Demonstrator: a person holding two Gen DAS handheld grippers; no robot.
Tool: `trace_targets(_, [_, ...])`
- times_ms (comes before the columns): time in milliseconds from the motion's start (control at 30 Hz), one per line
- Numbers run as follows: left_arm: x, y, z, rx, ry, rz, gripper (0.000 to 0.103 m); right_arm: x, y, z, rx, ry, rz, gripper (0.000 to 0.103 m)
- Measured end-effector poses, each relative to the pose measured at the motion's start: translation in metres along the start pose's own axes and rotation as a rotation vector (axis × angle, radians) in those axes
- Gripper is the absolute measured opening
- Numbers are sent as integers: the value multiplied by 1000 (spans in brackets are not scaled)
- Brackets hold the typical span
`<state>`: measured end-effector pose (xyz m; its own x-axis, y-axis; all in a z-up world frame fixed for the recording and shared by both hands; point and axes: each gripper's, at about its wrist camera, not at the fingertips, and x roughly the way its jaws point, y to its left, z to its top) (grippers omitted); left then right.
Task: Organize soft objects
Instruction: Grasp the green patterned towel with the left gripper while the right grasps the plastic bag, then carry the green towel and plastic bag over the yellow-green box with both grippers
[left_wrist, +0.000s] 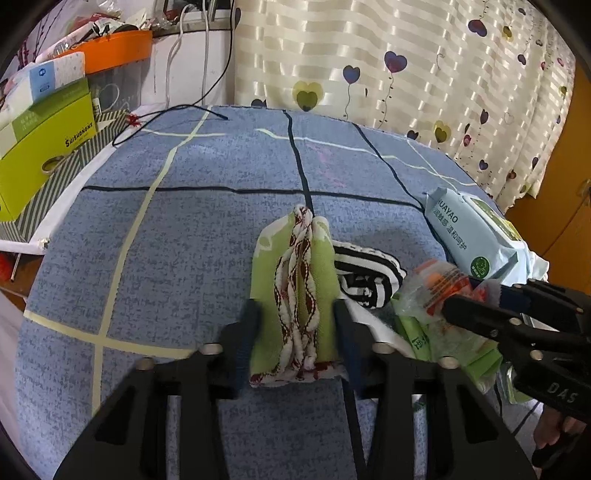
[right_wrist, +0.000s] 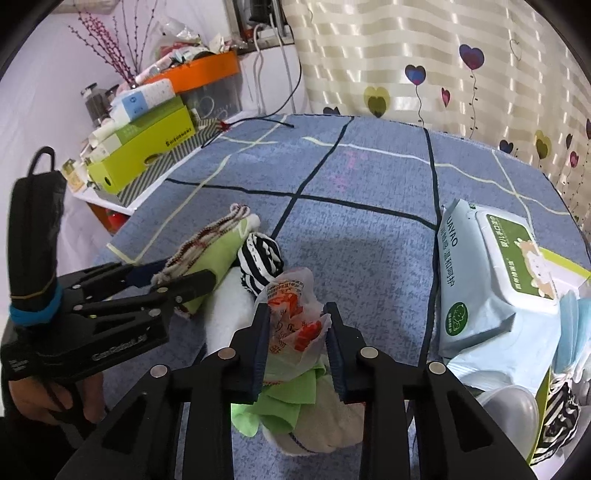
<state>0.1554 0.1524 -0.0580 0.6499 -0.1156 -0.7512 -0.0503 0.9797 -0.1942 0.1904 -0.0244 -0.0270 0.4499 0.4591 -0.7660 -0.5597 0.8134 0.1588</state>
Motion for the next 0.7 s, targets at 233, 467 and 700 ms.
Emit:
trace_targets(233, [-13, 1, -2, -16, -34, 7, 21, -13, 4, 0, -8, -29, 13, 27])
trace_targets(467, [-47, 4, -8, -71, -103, -29, 21, -29, 5, -2, -9, -67, 27, 27])
trace_targets(700, [-75, -8, -17, -88, -146, -45, 21, -55, 6, -10, -10, -119, 59, 27])
